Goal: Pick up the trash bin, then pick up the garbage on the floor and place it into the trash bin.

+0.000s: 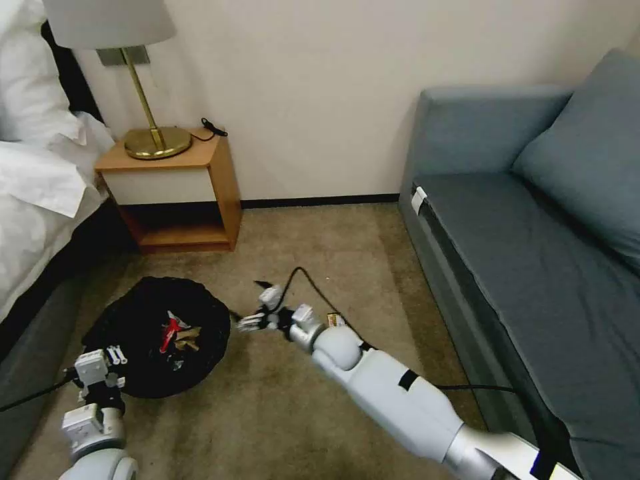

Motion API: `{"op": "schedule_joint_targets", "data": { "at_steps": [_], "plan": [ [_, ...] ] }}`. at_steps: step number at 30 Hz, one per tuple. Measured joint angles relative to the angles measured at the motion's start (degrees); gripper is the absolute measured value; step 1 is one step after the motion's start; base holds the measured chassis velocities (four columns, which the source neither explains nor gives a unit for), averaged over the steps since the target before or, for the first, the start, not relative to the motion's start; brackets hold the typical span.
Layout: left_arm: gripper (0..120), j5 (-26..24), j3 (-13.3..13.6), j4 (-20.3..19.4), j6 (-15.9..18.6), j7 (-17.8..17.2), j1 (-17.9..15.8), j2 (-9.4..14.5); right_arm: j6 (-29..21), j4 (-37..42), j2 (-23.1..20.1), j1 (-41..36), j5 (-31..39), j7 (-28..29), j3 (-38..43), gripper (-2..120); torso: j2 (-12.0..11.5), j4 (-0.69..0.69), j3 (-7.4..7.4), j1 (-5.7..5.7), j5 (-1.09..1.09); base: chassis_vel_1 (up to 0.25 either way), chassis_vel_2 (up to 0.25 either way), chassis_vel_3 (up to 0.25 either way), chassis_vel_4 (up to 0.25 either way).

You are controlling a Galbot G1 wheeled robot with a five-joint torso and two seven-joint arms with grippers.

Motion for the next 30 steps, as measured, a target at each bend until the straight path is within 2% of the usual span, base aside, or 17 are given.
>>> {"op": "schedule_joint_targets", "data": {
  "at_steps": [4, 6, 8, 9, 11, 15, 19, 30],
  "plan": [
    [5, -0.03, -0.06, 0.0, -0.16, -0.06, -0.08, 0.13, -3.92, -2.55, -0.24, -0.09, -0.57, 1.73, 1.19, 100, 0.0, 0.0, 0.0, 0.0, 0.0, 0.0, 0.0, 0.0, 0.0],
    [5, -0.03, -0.06, 0.0, -0.16, -0.06, -0.08, 0.13, -3.92, -2.55, -0.24, -0.09, -0.57, 1.73, 1.19, 100, 0.0, 0.0, 0.0, 0.0, 0.0, 0.0, 0.0, 0.0, 0.0],
    [5, -0.12, -0.21, -0.11, -0.49, -0.11, 0.25, 0.19, -12.2, -5.62, 0.1, -0.4, -1.81, 3.28, 3.77, 100, 0.0, 0.0, 0.0, 0.0, 0.0, 0.0, 0.0, 0.0, 0.0],
    [5, -0.13, -0.3, -0.18, -0.67, -0.11, 0.46, 0.18, -14.31, -6.76, 0.34, -0.4, -2.89, 3.29, 4.66, 100, 0.0, 0.01, 0.0, 0.0, 0.0, 0.0, 0.0, 0.0, 0.0],
    [5, -0.14, -0.34, -0.22, -0.74, -0.12, 0.52, 0.18, -14.95, -7.13, 0.38, -0.4, -3.32, 3.24, 4.94, 100, 0.0, 0.01, 0.0, 0.0, 0.0, 0.0, 0.0, 0.0, 0.0],
    [5, -0.15, -0.46, -0.29, -1.49, -0.13, 1.33, 0.02, -23.7, -8.66, 0.27, -1.15, -5.82, 2.06, 7.45, 100, 0.0, 0.0, 0.0, 0.0, 0.0, 0.0, 0.0, 0.0, 0.0],
    [5, -0.15, -0.48, -0.26, -1.9, -0.13, 1.76, -0.08, -25.85, -9.69, 0.37, -2.22, -7.28, 1.31, 9.38, 100, 0.0, 0.0, 0.0, 0.0, 0.0, 0.0, 0.0, 0.0, 0.0],
    [5, -0.03, -0.32, -0.67, -2.0, -0.12, 1.93, -0.23, -24.65, -9.92, 0.27, -4.47, -8.75, -2.26, 10.86, 100, 0.0, 0.0, 0.0, 0.0, -0.01, 0.0, 0.0, 0.0, 0.0]
  ]
}}
